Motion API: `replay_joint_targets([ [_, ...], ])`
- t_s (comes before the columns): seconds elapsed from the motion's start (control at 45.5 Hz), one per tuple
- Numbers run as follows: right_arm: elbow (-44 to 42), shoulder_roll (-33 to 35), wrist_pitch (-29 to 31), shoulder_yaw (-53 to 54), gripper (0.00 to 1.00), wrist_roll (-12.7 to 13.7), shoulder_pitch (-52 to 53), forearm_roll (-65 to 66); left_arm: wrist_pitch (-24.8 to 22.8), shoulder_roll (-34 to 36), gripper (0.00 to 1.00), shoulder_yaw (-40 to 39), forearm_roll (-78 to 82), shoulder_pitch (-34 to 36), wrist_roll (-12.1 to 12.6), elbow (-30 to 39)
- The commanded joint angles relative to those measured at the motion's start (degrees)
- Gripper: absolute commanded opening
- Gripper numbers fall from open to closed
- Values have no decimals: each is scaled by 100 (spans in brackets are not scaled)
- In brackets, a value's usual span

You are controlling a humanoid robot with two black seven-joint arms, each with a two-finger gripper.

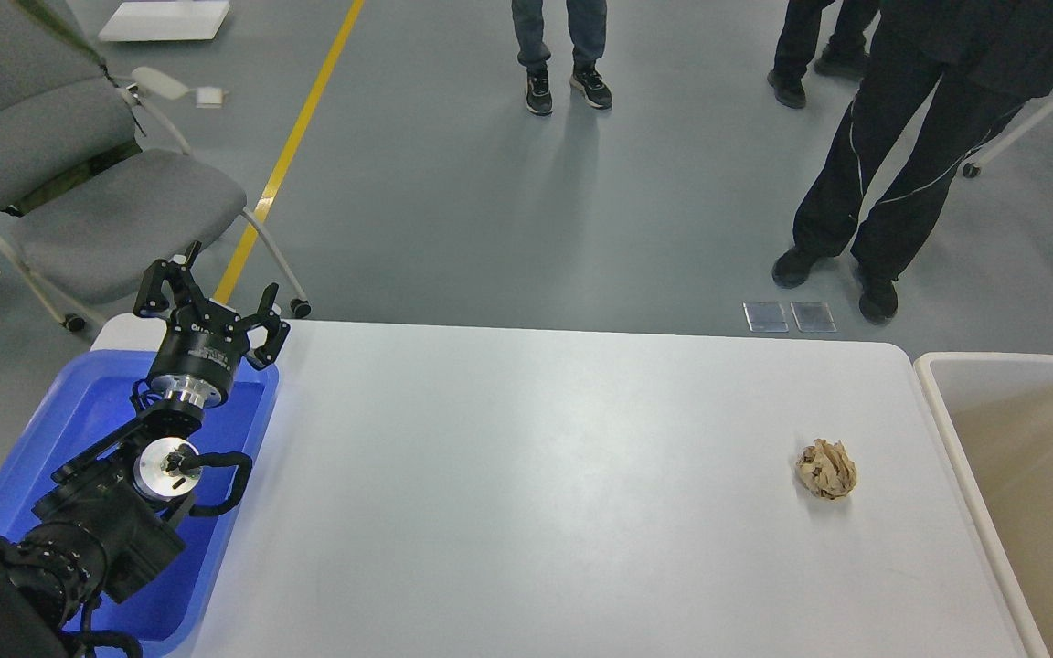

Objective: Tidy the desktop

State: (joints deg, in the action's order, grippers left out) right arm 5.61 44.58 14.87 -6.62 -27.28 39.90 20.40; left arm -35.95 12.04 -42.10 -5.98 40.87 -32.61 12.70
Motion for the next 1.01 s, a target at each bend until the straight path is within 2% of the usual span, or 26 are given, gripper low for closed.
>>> replay_joint_targets([
  [0.0, -877, -836, -72, 38, 0, 398, -474, -1283, 0, 0, 100, 0, 0, 0, 0, -5],
  [0.132, -957, -1241, -537, 275, 0, 732, -632, -1609, 0, 0, 100, 0, 0, 0, 0, -5],
  [0.286, -957, -1645, -1091, 749, 0, 890, -808, -1609, 0, 0, 100, 0, 0, 0, 0, 4],
  [0.374, -957, -1829, -1529, 1135, 0, 1110, -861, -1609, 0, 0, 100, 0, 0, 0, 0, 4],
  [0.505, -948, -2014, -1873, 1409, 0, 1268, -905, -1618, 0, 0, 100, 0, 0, 0, 0, 4],
  [0.615, -939, -2067, -2067, 1558, 0, 1312, -905, -1618, 0, 0, 100, 0, 0, 0, 0, 4],
  [0.989, -939, -2234, -2094, 1620, 0, 1304, -922, -1618, 0, 0, 100, 0, 0, 0, 0, -5],
])
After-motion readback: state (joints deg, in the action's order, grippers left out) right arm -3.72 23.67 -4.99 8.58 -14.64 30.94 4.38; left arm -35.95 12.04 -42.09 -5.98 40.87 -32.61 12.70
